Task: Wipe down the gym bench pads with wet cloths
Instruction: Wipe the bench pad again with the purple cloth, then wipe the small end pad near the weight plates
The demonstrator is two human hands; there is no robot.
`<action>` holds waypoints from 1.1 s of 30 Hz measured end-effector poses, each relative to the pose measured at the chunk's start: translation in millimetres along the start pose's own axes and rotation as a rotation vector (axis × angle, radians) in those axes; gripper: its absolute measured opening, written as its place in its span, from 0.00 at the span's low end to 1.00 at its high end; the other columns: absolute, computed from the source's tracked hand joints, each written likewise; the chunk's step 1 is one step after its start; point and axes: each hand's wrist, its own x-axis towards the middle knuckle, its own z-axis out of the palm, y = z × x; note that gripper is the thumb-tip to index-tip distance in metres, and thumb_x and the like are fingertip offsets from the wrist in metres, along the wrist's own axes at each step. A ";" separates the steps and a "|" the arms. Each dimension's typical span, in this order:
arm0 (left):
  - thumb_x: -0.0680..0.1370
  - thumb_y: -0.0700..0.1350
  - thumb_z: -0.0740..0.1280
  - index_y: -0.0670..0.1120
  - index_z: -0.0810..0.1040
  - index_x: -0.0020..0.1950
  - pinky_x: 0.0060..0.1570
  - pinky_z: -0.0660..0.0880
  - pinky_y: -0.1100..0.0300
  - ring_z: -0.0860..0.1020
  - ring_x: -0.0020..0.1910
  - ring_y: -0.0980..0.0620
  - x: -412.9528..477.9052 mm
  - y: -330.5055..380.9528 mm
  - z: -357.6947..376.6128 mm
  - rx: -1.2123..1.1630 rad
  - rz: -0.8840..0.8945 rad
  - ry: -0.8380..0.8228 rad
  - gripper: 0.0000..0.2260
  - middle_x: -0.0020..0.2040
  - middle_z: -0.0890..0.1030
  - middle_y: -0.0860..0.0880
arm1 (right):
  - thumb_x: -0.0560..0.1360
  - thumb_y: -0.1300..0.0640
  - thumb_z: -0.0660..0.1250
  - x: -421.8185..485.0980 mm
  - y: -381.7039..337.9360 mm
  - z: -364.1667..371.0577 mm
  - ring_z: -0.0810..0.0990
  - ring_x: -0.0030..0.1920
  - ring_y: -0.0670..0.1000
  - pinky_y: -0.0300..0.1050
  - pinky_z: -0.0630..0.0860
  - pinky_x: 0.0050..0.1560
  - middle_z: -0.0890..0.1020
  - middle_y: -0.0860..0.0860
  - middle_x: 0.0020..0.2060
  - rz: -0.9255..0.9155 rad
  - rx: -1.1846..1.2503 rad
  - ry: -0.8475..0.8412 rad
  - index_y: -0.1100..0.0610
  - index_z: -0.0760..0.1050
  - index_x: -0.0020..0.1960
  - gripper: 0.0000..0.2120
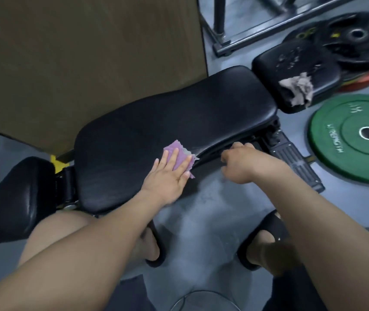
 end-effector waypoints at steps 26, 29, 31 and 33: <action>0.87 0.55 0.44 0.60 0.41 0.83 0.80 0.41 0.44 0.36 0.82 0.48 206.9 126.1 -107.7 -0.013 0.361 0.023 0.24 0.84 0.39 0.53 | 0.77 0.54 0.58 53.0 142.0 -69.2 0.78 0.44 0.59 0.46 0.71 0.41 0.80 0.56 0.45 0.409 0.332 0.512 0.58 0.76 0.50 0.11; 0.87 0.55 0.45 0.60 0.42 0.83 0.80 0.41 0.44 0.36 0.82 0.50 173.6 123.1 -90.8 -0.046 0.351 -0.001 0.24 0.83 0.39 0.54 | 0.77 0.55 0.57 49.2 133.7 -62.2 0.80 0.43 0.59 0.47 0.73 0.40 0.80 0.55 0.41 0.410 0.386 0.581 0.58 0.76 0.47 0.10; 0.87 0.55 0.44 0.61 0.42 0.83 0.80 0.40 0.43 0.36 0.82 0.50 157.7 122.9 -83.2 -0.046 0.329 -0.025 0.24 0.83 0.39 0.55 | 0.77 0.55 0.58 40.6 125.9 -56.0 0.79 0.45 0.60 0.48 0.75 0.42 0.81 0.56 0.42 0.398 0.363 0.594 0.59 0.77 0.47 0.11; 0.86 0.56 0.43 0.62 0.41 0.82 0.80 0.39 0.42 0.36 0.82 0.52 157.3 123.5 -84.5 -0.040 0.313 -0.033 0.24 0.83 0.38 0.57 | 0.76 0.55 0.58 30.7 122.4 -50.2 0.79 0.46 0.59 0.50 0.78 0.46 0.82 0.56 0.44 0.382 0.335 0.568 0.58 0.77 0.45 0.11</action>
